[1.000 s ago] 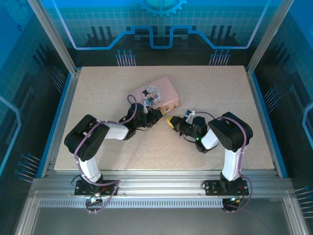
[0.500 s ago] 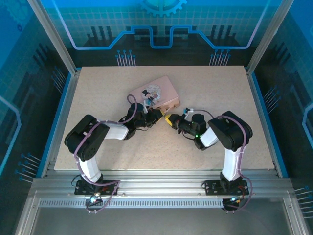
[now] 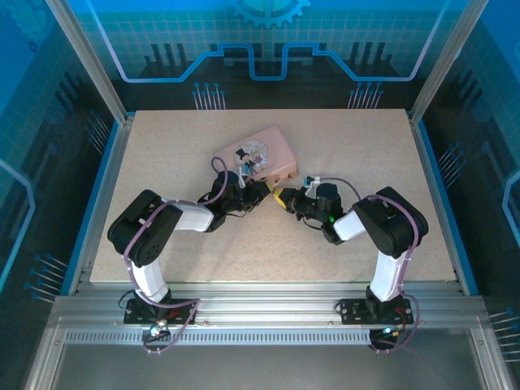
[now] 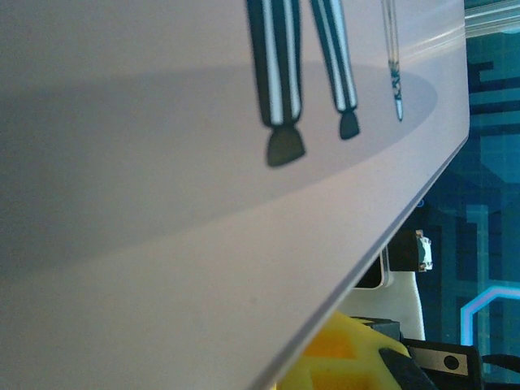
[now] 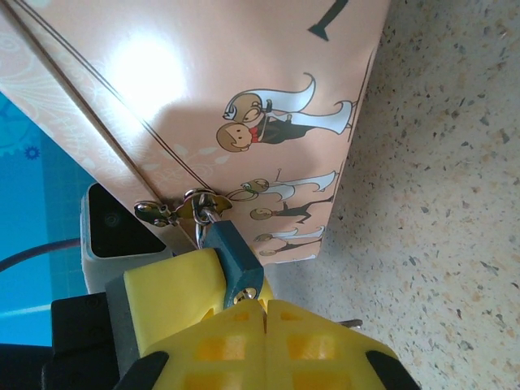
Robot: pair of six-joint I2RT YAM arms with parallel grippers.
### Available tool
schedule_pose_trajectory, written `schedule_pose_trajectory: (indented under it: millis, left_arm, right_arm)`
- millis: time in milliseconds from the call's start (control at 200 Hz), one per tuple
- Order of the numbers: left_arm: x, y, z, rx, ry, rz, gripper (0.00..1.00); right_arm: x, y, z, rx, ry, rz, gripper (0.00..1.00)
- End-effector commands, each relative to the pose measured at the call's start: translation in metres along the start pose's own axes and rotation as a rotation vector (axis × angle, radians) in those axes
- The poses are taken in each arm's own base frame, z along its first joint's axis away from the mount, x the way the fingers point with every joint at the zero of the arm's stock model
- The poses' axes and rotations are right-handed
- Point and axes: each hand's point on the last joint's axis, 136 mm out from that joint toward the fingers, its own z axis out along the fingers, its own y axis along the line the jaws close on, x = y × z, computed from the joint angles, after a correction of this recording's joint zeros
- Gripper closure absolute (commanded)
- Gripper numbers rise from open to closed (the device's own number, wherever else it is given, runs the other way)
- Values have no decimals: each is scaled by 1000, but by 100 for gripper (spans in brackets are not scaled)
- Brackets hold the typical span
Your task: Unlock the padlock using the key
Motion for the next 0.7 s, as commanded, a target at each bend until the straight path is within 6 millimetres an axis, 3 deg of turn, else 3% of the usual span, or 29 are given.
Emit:
schedule_pose_trajectory:
  millis: [0,85,360,695]
  left_arm:
    - [68,-33,5,112,263,23,100]
    - [68,-29,3,94,259,24,100]
    - [55,-17,-5,-9,230,45,100]
    - [52,-16,-9,-85,234,62,100]
  right_arm:
    - [-3,34,10,-80,-3,-73,100]
    - [0,31,8,-68,10,-77,98]
    - [8,-2,-17,30,40,-83,78]
    - [20,-30,-66,304,90,-260,71]
